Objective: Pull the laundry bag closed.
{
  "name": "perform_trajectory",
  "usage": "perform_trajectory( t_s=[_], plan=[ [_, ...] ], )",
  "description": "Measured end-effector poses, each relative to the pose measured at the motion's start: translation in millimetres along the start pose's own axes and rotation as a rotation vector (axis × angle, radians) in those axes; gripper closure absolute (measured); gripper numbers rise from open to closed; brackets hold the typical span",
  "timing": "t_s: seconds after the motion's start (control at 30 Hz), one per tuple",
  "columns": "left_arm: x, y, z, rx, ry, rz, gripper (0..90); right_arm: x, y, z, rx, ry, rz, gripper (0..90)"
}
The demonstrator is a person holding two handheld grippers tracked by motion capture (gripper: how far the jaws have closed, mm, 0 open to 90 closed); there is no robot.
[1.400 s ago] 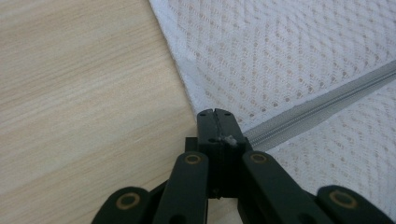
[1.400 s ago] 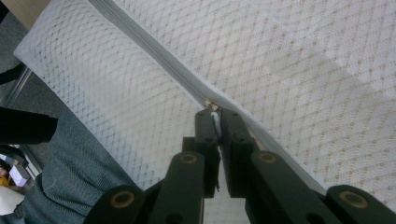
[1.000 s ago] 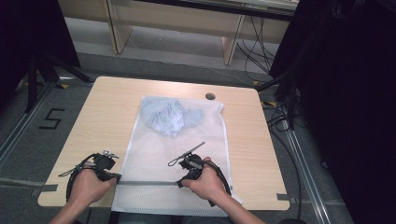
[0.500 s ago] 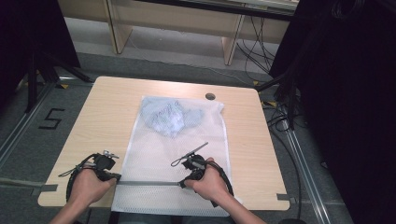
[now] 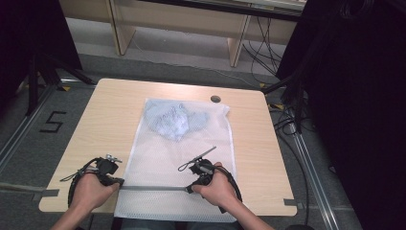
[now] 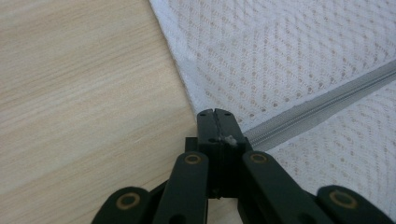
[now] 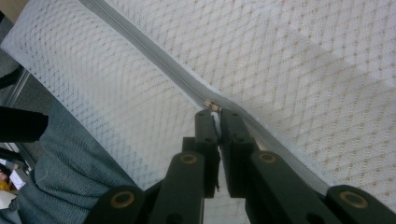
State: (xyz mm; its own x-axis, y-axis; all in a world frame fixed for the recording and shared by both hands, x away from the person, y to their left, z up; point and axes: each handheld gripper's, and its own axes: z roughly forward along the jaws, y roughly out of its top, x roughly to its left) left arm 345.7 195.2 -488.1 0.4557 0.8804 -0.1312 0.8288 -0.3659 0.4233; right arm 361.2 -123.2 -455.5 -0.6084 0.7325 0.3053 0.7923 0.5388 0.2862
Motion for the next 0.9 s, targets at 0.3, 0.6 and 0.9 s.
perform_trajectory(
  t_s=[0.3,0.6,0.9],
  plan=[
    [-0.9,-0.2,0.0,-0.004,0.009,-0.009,90.0,-2.1,-1.7,-1.2,-0.008,-0.006,-0.005,87.0],
    [0.0,0.1,0.1,0.000,0.000,-0.001,90.0,-5.2,-5.7,-3.3,-0.003,-0.008,0.015,87.0],
    [-2.1,-0.3,0.1,-0.007,0.011,-0.015,90.0,-7.4,-7.0,-5.7,-0.001,-0.010,0.018,87.0]
  ],
)
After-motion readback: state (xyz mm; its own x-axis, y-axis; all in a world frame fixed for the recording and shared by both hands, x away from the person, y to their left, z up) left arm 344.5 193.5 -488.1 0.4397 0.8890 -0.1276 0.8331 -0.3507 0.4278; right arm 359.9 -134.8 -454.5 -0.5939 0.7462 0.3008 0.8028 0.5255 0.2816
